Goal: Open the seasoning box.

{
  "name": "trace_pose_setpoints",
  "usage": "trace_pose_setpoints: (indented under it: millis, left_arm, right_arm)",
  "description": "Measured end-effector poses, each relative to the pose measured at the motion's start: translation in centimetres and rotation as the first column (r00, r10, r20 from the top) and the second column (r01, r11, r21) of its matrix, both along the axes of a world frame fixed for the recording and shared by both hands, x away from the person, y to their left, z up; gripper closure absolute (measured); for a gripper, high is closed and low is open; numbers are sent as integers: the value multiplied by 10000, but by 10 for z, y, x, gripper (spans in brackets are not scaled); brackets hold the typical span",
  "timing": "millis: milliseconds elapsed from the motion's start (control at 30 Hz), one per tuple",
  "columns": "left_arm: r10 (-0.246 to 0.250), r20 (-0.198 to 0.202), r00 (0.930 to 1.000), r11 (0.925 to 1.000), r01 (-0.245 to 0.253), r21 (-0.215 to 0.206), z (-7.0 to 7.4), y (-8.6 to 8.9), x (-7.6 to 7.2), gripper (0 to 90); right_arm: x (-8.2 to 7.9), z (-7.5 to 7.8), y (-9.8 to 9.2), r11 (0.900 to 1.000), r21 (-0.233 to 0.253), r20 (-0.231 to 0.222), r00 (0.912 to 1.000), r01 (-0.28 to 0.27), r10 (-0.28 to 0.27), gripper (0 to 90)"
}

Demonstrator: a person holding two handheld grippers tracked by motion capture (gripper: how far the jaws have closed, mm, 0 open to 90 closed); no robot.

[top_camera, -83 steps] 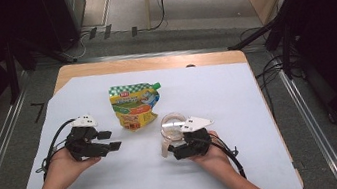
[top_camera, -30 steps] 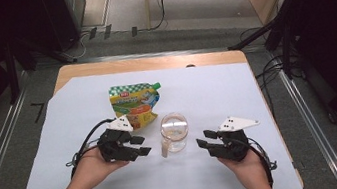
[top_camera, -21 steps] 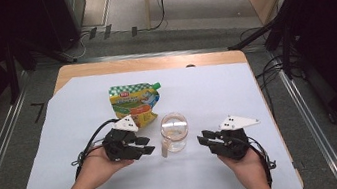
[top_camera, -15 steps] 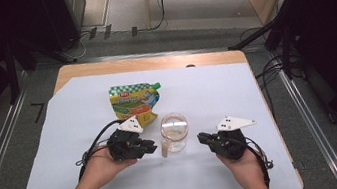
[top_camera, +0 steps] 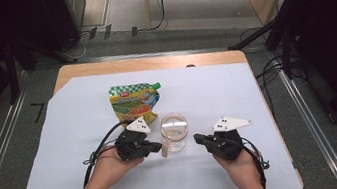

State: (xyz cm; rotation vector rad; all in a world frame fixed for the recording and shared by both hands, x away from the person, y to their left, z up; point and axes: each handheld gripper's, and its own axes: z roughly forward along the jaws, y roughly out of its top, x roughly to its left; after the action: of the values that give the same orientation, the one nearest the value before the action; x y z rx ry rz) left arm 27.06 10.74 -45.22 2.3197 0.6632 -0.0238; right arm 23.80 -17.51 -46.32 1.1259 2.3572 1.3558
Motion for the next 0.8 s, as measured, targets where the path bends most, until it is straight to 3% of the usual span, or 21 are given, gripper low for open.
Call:
trace_pose_setpoints:
  millis: [267,533,800]
  left_arm:
    - [248,-23,9997,9996,-248,-143,1,-2,-1,900]
    - [37,194,9998,10000,-36,-34,2,-10,-7,900]
    - [37,297,9996,10000,-35,-42,1,-16,-9,900]
  right_arm:
    - [-2,2,10,9992,79,-47,9992,-393,393,900]
    - [-3,1,21,9975,-12,-38,9975,-707,707,900]
    - [-2,2,23,9980,47,-44,9980,-636,636,900]
